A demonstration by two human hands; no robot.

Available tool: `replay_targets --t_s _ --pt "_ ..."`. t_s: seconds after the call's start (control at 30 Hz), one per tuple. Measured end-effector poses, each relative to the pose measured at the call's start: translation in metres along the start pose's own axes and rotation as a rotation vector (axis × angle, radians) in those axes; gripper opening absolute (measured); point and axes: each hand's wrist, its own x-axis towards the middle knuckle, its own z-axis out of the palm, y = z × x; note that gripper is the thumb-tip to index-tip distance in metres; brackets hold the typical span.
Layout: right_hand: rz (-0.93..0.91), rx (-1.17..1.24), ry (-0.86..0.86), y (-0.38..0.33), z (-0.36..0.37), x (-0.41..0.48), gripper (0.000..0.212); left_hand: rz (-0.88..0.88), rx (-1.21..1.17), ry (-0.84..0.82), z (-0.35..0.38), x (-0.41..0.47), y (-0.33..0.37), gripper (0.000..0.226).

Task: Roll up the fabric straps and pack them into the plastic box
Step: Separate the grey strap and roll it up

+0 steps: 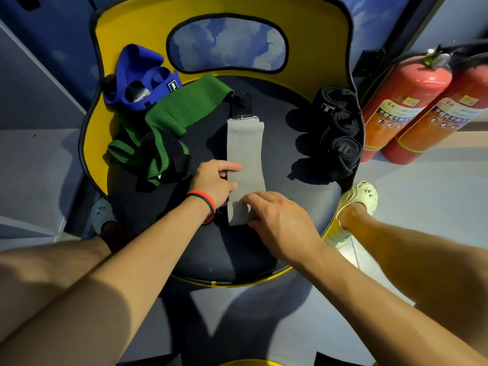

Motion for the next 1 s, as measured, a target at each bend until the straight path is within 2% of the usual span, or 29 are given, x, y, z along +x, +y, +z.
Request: replay_targets --t_s 0.17,0.33,0.43,0.57,0.7,0.8,0.9,1.0 --pt "0.021 -0.003 0.020 -0.001 0.006 0.002 0.030 0.104 0.088 -0.036 -0.002 0.004 0.000 0.041" --pt "0.045 -0.056 0.095 -0.001 0.011 0.003 0.037 0.055 0.139 -0.038 -0.004 0.011 0.006 0.042" --pt "0.041 0.007 0.089 0.002 0.007 0.006 0.040 0.007 0.128 -0.066 -0.006 0.012 0.008 0.045" --pt "0.069 0.073 0.171 0.001 0.004 0.007 0.021 -0.031 0.120 -0.085 -0.008 0.012 0.012 0.046" --pt "0.044 0.031 0.262 -0.001 0.013 0.007 0.020 -0.039 0.142 -0.115 -0.011 0.015 0.015 0.044" --pt "0.030 -0.012 0.278 0.000 0.017 0.005 0.030 -0.049 0.135 -0.135 -0.013 0.016 0.018 0.041" --pt "0.038 -0.049 0.214 0.003 0.016 0.003 0.057 -0.053 0.144 -0.149 -0.015 0.019 0.019 0.039" --pt "0.025 -0.095 0.215 0.006 0.016 0.007 0.059 -0.058 0.137 -0.161 -0.015 0.021 0.018 0.039"
